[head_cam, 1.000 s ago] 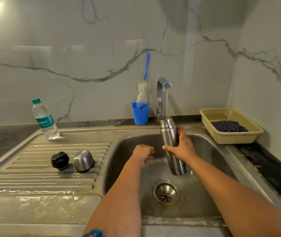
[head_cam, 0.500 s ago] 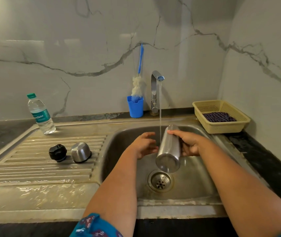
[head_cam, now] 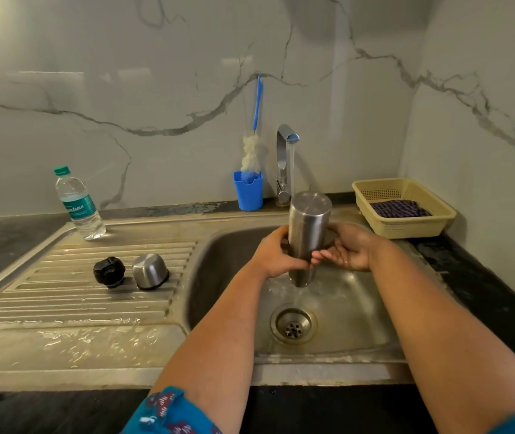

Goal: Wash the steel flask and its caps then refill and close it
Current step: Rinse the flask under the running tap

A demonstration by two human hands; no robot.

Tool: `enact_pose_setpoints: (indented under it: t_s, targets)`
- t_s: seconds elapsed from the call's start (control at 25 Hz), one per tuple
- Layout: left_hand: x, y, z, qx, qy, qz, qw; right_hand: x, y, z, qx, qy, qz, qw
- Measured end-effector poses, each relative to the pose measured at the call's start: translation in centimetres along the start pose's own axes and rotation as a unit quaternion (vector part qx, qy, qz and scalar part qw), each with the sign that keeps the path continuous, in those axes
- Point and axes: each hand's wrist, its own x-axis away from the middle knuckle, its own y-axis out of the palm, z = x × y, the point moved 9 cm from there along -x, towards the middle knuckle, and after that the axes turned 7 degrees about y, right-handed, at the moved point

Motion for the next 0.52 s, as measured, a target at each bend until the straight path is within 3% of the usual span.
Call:
enact_pose_setpoints:
  t_s: [0.24,0.44,0.52]
  targets:
    - [2.9,-5.3,3.3,-0.028,0.043,0.093,0.994,1.2,2.8,-1.8,0.121,-0.121,-0.025,0.985]
    - [5.4,-7.8,0.0,0.113,-0.017,0.201,0.973,0.9,6.8,0.0,0.315,-0.162,0.016,0.935]
    - [5.4,-9.5,0.8,0.135,0.008,0.237,0.962,1.6,8.4,-1.2,0.264,-0.217,-0.016,0.940]
